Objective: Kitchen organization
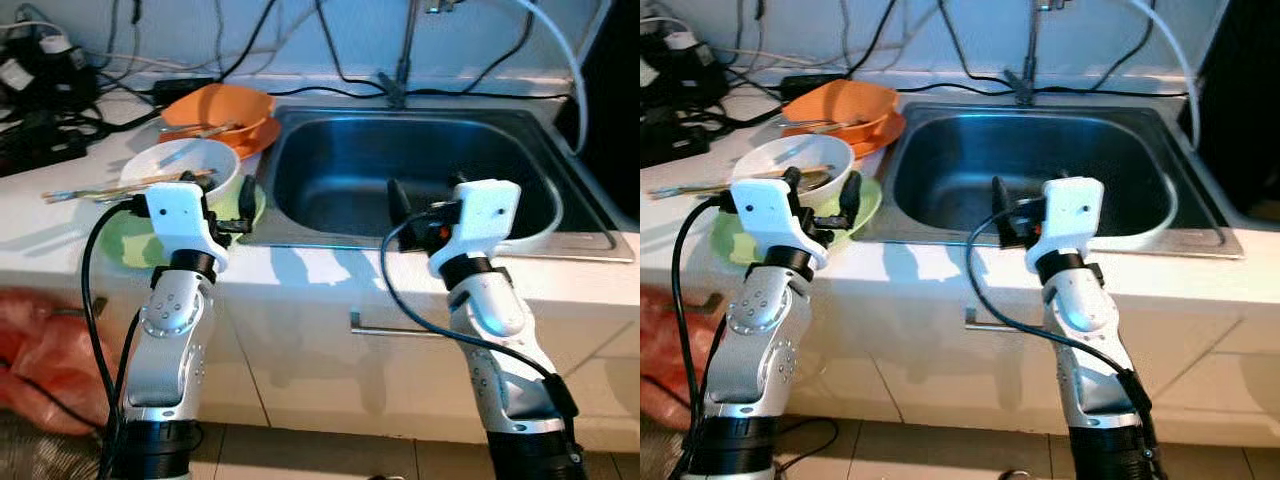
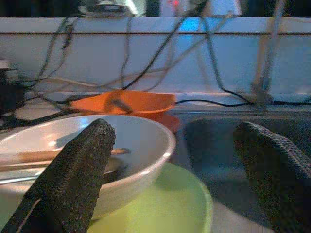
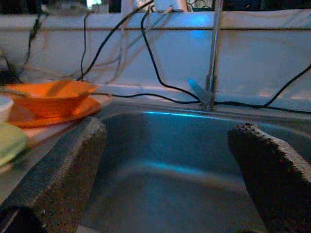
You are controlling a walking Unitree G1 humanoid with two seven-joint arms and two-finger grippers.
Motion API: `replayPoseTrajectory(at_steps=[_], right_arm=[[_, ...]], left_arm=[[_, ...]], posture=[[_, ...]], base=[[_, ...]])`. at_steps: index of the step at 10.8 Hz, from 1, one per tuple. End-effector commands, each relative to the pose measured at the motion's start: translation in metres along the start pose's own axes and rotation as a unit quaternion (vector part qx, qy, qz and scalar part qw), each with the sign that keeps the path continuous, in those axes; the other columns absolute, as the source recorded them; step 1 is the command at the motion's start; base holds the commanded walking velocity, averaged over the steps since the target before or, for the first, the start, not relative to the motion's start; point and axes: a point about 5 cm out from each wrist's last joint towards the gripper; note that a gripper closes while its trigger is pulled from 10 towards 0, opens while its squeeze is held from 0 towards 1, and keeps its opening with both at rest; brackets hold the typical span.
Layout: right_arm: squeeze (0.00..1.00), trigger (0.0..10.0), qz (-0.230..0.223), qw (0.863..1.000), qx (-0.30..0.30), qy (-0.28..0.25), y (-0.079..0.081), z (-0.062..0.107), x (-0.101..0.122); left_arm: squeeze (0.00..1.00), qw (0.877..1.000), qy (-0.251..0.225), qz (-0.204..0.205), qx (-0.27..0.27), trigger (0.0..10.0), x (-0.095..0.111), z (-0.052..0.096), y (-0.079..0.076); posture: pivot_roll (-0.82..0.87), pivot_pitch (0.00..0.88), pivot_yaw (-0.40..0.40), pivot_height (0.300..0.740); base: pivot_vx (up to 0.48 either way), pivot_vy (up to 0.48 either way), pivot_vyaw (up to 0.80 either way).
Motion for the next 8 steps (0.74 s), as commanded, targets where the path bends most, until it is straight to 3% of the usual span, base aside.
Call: replayPoseTrajectory(at_steps=[1,3,4,6,8], right_arm=[[0.0,10.0,0.011,1.0,-0.005,0.006,0.0,-0.003,-0.001],[0.0,10.0,-0.032,0.999,-0.012,0.026,-0.004,-0.006,-0.004],[0.0,10.0,-0.08,0.996,-0.006,0.028,-0.003,-0.008,-0.003],[0.0,10.0,-0.067,0.997,-0.005,0.036,-0.004,-0.011,0.0],[0.0,10.0,-0.083,0.996,-0.002,0.04,-0.006,-0.012,0.0]], left_arm=[[0.0,1.0,-0.011,-0.006,0.028,10.0,0.005,-0.007,0.008],[0.0,0.996,-0.018,0.012,0.086,10.0,0.01,-0.021,0.023],[0.0,0.997,-0.017,0.002,0.073,10.0,0.01,-0.031,0.026],[0.0,0.999,-0.024,-0.013,0.044,10.0,0.011,-0.031,0.021],[0.0,0.996,-0.052,0.0,0.075,10.0,0.02,-0.021,0.025]], posture=[[0.05,0.031,0.054,0.74],[0.06,0.037,0.051,0.74],[0.06,0.04,0.051,0.74],[0.05,0.051,0.06,0.74],[0.05,0.059,0.063,0.74]], base=[[0.0,0.0,0.0],[0.0,0.0,0.0],[0.0,0.0,0.0],[0.0,0.0,0.0],[0.0,0.0,0.0]])
Point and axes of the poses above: a point about 5 cm out from each wrist's last joint towards the gripper, its own z axis pointing back from the gripper into the wrist, its own x axis along the axis of the wrist's last joint, y = z × x, and after that the axes turned 3 degrees about -z, right-handed
